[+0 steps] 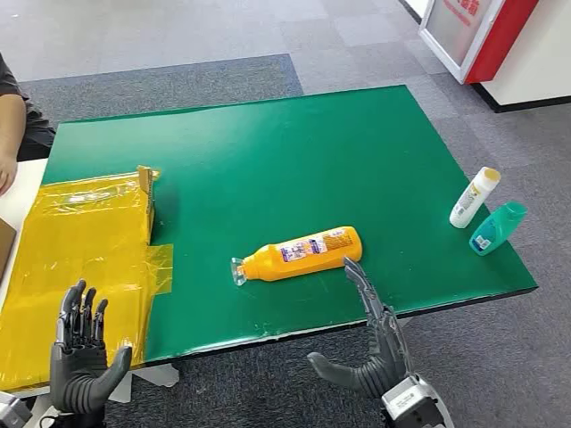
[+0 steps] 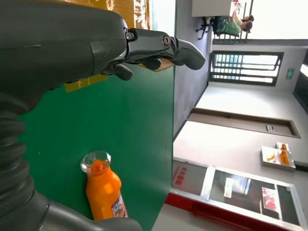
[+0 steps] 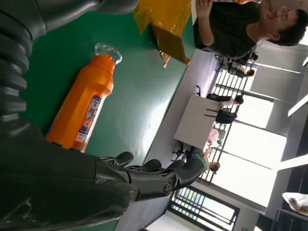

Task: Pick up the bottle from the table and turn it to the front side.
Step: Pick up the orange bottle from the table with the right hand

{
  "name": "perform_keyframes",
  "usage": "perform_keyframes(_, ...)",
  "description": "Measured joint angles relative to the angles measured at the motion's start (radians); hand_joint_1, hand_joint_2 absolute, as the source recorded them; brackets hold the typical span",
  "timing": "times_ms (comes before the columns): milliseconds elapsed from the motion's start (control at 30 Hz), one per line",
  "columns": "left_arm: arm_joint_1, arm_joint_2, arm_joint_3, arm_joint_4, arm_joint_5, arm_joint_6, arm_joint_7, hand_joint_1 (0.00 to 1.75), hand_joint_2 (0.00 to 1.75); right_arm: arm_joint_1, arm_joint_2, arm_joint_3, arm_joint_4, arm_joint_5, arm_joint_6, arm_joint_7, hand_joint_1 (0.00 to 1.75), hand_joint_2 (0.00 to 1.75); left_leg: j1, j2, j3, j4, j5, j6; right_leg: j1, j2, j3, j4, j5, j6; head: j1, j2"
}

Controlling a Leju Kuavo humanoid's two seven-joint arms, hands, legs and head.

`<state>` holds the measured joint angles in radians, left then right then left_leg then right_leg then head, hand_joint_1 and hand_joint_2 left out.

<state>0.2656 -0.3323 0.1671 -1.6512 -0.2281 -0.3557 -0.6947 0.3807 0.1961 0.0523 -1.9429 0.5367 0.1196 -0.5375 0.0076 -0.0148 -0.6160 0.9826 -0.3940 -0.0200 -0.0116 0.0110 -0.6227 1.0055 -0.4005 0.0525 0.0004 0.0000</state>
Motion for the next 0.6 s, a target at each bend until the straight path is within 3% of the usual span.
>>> perform_keyframes(300,0.01,-0.008,0.07,-0.002,0.031,-0.023,0.004,0.0,1.75,-0.058,0.0,0.049,0.013,0.164,-0.122,0.138,0.0,1.75,0.0,0.0,0.0,0.0,0.0,0.0,0.0,0.0,0.0,0.0,0.0,0.0,0.0,0.0)
perform_keyframes(600,0.013,-0.011,0.091,-0.002,0.028,-0.004,0.013,0.0,1.75,-0.076,0.0,0.067,0.033,0.169,-0.123,0.188,0.0,1.75,0.0,0.0,0.0,0.0,0.0,0.0,0.0,0.0,0.0,0.0,0.0,0.0,0.0,0.0)
